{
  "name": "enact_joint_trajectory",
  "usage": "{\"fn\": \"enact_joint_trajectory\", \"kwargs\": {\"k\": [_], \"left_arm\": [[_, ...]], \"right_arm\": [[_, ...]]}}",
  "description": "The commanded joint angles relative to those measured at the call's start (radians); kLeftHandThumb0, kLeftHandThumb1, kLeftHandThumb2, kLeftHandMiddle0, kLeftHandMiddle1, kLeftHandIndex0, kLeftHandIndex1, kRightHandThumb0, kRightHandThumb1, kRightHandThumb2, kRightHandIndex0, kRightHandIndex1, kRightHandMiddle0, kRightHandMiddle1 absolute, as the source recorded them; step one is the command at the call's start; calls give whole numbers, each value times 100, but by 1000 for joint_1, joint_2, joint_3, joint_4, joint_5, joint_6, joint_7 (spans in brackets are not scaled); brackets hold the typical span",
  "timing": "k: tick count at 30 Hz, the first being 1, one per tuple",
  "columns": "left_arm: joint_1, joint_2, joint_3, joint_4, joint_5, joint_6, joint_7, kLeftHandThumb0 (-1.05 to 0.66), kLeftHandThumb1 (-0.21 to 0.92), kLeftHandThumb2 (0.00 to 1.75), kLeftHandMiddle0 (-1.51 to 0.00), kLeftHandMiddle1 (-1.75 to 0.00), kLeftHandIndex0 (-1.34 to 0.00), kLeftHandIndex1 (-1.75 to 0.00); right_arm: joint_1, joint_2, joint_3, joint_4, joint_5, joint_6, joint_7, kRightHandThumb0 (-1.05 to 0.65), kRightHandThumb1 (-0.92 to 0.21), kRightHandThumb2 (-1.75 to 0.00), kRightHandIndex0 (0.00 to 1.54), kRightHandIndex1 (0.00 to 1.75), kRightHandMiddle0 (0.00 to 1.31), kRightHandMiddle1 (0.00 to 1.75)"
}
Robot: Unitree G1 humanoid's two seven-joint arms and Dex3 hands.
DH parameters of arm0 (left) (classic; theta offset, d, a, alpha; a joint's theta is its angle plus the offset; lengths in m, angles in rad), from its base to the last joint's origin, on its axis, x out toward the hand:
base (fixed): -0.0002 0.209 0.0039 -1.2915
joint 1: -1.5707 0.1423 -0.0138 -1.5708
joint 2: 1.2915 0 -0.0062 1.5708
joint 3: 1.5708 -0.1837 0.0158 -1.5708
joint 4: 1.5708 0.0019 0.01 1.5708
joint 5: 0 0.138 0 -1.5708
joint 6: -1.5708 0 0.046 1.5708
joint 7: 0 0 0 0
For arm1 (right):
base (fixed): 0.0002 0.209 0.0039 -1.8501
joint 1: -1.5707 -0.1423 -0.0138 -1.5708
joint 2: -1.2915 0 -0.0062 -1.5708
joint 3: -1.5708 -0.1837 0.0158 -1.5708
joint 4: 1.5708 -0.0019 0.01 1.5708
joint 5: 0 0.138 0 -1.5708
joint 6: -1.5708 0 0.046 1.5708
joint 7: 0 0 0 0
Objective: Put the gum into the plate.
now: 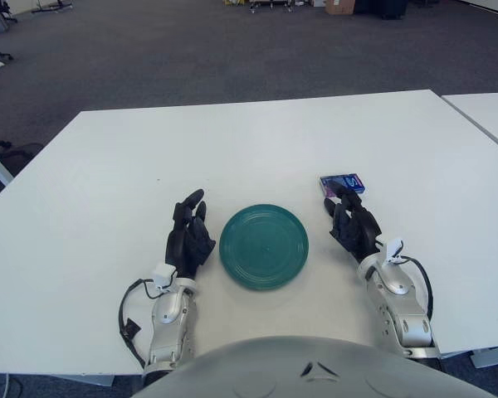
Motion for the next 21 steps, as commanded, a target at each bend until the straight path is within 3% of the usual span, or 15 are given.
{"fn": "enact_joint_trajectory", "kwargs": {"k": [1,7,11,15,18,21], "left_arm": [[2,-7,-3,56,13,26,14,-93,92,92,-37,-4,-3,-87],[-11,-10,-5,67,15,23,20,-93,92,92,-38,-3,-3,-87],[-15,-4,-11,70,25,31,22,-92,92,92,-37,-3,-2,-87],[-18,-7,-12,70,25,46,26,-91,92,92,-36,-2,0,-85],[-20,-13,-11,70,15,55,25,-91,92,91,-36,-2,0,-85],[-20,-14,-13,68,8,56,19,-91,92,90,-36,-1,0,-85]], "right_arm": [[-12,-10,-10,-81,31,34,11,-60,-92,-83,23,1,0,48],[-75,-33,-30,-157,33,34,11,-60,-92,-77,27,2,0,57],[-156,-93,-53,-144,-40,-49,12,-59,-92,-73,35,4,0,71],[-193,-148,-52,-139,-108,-126,21,-56,-92,-64,47,8,4,84],[-221,-233,-47,-76,-259,-321,-10,-57,-92,-55,53,11,7,89],[-256,-326,-50,4,-495,-538,-145,-60,-92,-49,55,12,8,91]]}}
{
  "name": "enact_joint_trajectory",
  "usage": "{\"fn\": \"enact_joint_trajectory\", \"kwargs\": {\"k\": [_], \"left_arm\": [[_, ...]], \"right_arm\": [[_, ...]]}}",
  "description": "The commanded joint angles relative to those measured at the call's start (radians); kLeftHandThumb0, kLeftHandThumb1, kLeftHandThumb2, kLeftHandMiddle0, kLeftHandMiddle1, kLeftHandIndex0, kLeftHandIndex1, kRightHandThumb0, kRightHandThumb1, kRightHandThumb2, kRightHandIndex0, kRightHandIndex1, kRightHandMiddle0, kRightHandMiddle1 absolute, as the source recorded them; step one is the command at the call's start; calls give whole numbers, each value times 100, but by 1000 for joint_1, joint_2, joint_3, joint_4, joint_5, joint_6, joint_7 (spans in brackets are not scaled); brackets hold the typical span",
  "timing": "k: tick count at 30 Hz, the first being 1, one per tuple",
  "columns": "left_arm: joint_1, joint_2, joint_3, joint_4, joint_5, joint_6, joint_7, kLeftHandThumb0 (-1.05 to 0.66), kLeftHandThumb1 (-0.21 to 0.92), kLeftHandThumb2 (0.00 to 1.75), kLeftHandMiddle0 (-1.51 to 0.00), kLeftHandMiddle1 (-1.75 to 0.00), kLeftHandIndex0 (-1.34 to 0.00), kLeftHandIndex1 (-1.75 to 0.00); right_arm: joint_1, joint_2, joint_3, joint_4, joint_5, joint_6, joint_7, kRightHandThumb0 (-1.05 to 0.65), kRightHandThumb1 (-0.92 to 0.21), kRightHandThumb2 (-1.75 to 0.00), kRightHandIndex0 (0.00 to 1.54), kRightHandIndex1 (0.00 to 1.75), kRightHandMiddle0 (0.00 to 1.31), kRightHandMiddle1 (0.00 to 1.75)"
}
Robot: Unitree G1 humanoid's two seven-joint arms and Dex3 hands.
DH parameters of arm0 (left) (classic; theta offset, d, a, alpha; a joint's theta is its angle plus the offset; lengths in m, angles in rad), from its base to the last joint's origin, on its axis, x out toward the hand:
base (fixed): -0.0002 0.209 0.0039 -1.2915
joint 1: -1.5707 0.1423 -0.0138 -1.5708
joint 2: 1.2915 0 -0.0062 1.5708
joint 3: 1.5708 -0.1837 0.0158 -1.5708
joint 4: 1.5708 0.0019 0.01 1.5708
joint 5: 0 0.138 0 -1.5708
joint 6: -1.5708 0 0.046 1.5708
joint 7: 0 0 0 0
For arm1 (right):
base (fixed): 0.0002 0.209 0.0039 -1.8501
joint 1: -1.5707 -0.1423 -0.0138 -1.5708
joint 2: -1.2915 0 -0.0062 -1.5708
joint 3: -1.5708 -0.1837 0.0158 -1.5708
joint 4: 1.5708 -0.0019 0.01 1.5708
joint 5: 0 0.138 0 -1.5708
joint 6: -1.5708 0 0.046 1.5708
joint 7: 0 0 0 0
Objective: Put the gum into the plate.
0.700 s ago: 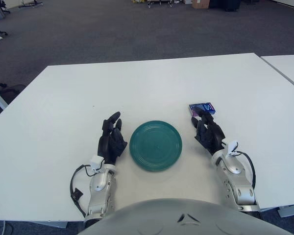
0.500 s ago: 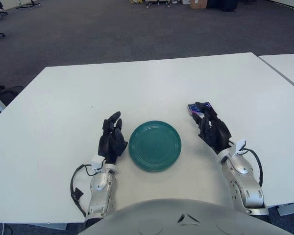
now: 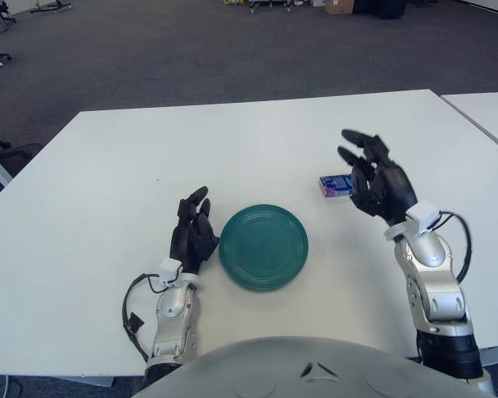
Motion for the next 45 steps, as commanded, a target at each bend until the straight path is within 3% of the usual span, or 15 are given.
{"fn": "enact_joint_trajectory", "kwargs": {"k": [1,3,8,15,21,28,45], "left_arm": [[17,-14,-4,53,-9,48,4,-90,92,90,-35,-1,0,-85],[16,-14,-5,53,-8,46,3,-90,92,90,-35,-1,0,-84],[11,-15,-2,57,-13,36,1,-89,92,89,-36,-1,0,-84],[2,-17,-3,66,-11,15,1,-89,92,89,-38,-2,0,-88],[5,-16,-22,44,12,14,10,-90,92,89,-38,-1,0,-89],[15,-23,-29,22,9,13,16,-90,92,87,-38,-1,-1,-91],[27,-25,-43,3,-12,6,15,-88,92,85,-40,-2,-2,-93]], "right_arm": [[-49,-132,-2,120,-317,-300,-161,-61,-92,-46,54,12,8,92],[-72,-166,-1,157,-420,-354,-239,-63,-92,-43,52,11,8,93],[-150,-256,39,266,-624,-362,-365,-66,-92,-38,46,7,6,96],[-375,-365,143,562,-752,-362,-375,-73,-92,-38,40,4,1,92],[-470,-383,218,701,-765,-396,-337,-79,-92,-43,36,1,0,82],[-552,-360,314,876,-734,-402,-240,-83,-92,-48,33,1,0,77],[-674,-350,468,1184,-754,-491,-267,-88,-92,-64,25,0,0,58]]}}
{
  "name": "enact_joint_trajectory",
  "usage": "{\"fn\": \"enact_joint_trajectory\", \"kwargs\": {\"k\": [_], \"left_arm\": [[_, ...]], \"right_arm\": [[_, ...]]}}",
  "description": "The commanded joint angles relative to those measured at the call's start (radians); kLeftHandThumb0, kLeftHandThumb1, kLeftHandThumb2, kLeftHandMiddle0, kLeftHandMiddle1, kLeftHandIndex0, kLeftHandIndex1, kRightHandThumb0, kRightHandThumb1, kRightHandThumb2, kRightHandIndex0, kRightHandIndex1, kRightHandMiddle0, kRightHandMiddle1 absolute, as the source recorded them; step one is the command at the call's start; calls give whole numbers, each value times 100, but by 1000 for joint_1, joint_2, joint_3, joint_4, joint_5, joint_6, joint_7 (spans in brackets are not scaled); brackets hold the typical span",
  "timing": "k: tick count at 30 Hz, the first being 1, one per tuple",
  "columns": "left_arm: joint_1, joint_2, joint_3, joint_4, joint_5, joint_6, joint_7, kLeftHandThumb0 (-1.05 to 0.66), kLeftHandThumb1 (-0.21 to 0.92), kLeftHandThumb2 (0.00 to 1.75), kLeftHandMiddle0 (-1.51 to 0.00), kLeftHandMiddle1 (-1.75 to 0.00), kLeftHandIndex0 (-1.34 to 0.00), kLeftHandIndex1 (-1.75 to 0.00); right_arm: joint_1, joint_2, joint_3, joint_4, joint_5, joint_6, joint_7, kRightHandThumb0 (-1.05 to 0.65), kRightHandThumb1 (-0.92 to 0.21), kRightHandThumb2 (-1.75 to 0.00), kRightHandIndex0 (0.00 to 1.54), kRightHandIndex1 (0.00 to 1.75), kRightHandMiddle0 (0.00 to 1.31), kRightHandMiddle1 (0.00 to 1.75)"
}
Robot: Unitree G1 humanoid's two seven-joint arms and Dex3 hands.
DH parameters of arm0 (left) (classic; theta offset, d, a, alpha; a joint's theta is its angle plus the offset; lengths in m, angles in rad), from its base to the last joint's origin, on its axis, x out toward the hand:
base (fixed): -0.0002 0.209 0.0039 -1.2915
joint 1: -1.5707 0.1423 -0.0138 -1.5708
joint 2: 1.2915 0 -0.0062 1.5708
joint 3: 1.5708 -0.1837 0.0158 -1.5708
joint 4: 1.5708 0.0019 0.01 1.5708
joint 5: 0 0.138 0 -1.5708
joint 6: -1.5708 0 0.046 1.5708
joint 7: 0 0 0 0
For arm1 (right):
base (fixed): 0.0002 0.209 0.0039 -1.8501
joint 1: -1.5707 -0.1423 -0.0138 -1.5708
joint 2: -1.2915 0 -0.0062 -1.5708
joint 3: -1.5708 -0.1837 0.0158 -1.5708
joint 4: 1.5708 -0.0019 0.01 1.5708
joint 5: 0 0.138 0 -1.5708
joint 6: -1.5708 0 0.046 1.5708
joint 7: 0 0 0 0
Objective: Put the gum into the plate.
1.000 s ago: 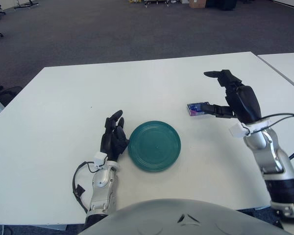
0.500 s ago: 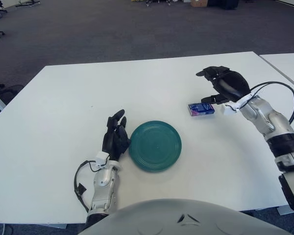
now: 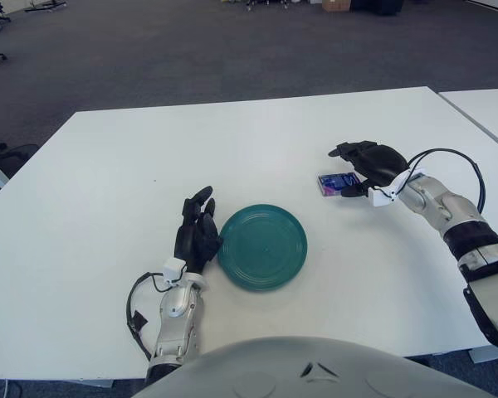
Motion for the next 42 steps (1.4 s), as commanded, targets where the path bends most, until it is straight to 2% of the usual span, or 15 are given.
{"fn": "enact_joint_trajectory", "kwargs": {"k": [1,10,17,25,32,42], "left_arm": [[17,-29,-4,16,-13,6,5,-88,92,85,-42,-2,-3,-94],[13,-35,-3,22,-87,-8,-27,-90,92,80,-47,-5,-12,-98],[14,-34,-6,21,-100,-9,-28,-91,92,80,-48,-5,-13,-98],[3,-34,-2,36,-99,-16,-28,-92,92,81,-49,-4,-12,-96],[-8,-37,-3,44,-99,-22,-25,-91,92,81,-48,-4,-12,-95],[-21,-54,-5,52,-99,-34,-12,-87,92,78,-49,-3,-12,-96]], "right_arm": [[-54,10,36,42,-11,-34,-16,-89,-92,-65,24,0,0,57],[-37,10,105,121,-24,-84,-61,-92,-92,-74,24,0,0,56],[-50,7,132,157,-12,-104,-55,-93,-92,-76,24,0,0,54],[-96,45,183,271,-33,-57,-53,-94,-92,-76,19,0,0,48],[-137,108,261,389,-80,11,-109,-93,-92,-77,21,1,0,48],[-200,136,384,480,-155,61,-171,-95,-92,-83,25,2,0,52]]}}
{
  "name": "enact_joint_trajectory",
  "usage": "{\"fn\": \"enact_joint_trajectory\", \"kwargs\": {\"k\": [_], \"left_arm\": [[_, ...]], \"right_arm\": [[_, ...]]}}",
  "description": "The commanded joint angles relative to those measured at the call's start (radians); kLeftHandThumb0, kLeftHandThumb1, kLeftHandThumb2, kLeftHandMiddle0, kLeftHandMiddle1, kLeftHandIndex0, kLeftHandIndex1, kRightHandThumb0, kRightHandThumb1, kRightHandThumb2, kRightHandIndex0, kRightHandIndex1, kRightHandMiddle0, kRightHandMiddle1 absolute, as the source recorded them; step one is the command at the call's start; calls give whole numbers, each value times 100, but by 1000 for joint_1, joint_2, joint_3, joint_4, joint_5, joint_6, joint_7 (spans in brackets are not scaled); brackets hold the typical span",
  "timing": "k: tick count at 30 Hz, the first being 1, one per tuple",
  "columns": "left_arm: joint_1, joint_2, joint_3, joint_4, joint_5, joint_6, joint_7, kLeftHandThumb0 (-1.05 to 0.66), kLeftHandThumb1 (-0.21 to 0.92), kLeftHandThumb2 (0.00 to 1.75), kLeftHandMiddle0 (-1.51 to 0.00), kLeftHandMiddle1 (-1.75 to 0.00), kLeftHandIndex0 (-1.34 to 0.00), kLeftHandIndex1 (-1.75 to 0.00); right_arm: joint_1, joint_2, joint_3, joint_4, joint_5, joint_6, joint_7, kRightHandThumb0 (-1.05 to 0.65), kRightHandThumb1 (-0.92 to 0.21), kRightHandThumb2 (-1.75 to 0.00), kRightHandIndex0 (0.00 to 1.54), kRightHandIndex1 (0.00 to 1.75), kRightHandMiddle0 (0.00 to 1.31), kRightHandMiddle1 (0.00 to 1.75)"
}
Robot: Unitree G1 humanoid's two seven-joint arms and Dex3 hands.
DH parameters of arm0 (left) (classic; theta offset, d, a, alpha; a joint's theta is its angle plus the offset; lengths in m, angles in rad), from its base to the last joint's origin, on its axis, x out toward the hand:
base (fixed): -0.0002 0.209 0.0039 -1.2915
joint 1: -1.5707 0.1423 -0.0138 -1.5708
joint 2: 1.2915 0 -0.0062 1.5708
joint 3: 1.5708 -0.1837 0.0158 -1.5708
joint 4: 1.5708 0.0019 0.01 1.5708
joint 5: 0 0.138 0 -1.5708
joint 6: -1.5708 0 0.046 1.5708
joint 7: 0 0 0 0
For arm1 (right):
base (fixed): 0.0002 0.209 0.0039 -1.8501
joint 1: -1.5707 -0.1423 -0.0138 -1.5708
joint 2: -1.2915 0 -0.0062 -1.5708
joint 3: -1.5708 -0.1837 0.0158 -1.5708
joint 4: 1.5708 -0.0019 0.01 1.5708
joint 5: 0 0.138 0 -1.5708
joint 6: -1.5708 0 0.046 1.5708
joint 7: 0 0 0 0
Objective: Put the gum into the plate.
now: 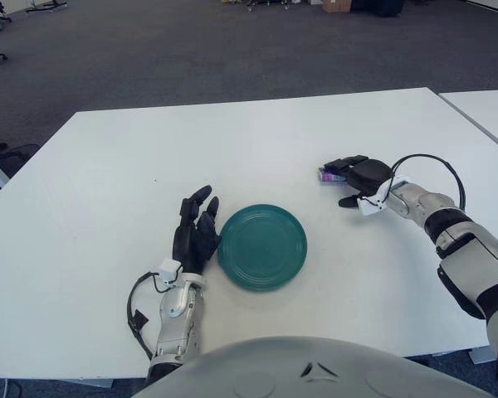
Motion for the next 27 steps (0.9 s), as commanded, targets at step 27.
{"fn": "enact_joint_trajectory", "kwargs": {"k": [27], "left_arm": [[-26,-65,-1,36,-35,-6,23,-81,92,69,-54,-5,-12,-98]], "right_arm": [[-48,91,65,99,15,83,82,-85,-92,-77,33,3,0,58]]}}
